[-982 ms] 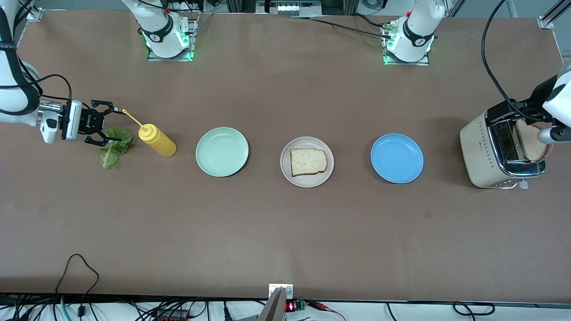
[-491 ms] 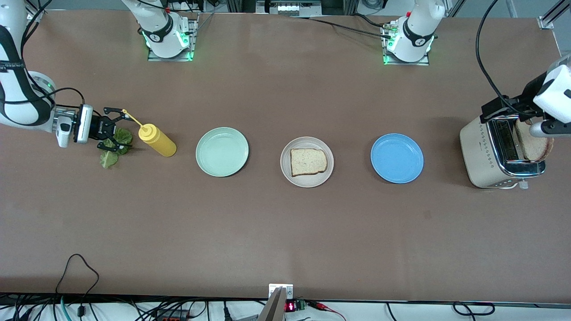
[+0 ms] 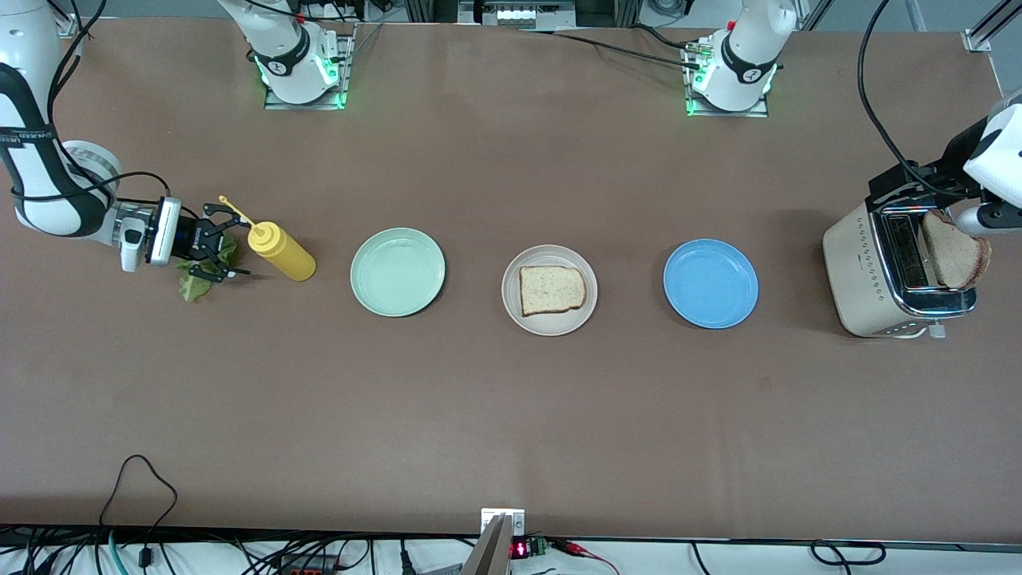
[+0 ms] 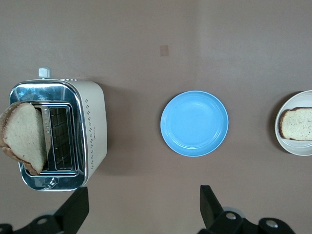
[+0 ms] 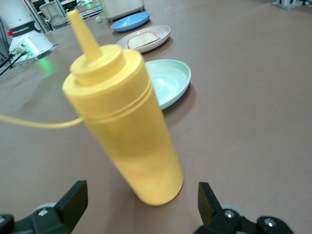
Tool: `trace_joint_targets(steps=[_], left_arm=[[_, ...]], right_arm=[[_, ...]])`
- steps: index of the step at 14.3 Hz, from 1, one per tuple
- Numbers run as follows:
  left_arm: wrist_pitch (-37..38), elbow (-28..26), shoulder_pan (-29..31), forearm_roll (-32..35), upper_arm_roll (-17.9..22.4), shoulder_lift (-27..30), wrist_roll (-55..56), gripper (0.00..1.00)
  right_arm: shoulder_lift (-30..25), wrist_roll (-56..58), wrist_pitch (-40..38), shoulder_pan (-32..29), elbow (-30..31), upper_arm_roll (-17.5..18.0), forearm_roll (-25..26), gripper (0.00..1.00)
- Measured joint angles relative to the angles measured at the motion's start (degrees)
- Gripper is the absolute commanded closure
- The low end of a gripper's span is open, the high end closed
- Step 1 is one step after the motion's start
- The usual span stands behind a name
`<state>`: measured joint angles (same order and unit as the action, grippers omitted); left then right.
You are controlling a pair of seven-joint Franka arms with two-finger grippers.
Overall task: Make sandwich in beige plate with both arms
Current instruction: 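Grasp the yellow squeeze bottle with the right gripper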
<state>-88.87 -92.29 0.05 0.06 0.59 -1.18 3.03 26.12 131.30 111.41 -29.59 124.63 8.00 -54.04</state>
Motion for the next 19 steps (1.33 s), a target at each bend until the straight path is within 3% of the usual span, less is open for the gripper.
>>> trace_joint_targets(steps=[19], left_arm=[[0.6, -0.2, 0.3, 0.0, 0.3, 0.0, -0.1, 0.00]], right_arm=[[2.9, 2.6, 2.9, 4.2, 0.0, 1.0, -6.7, 0.00]])
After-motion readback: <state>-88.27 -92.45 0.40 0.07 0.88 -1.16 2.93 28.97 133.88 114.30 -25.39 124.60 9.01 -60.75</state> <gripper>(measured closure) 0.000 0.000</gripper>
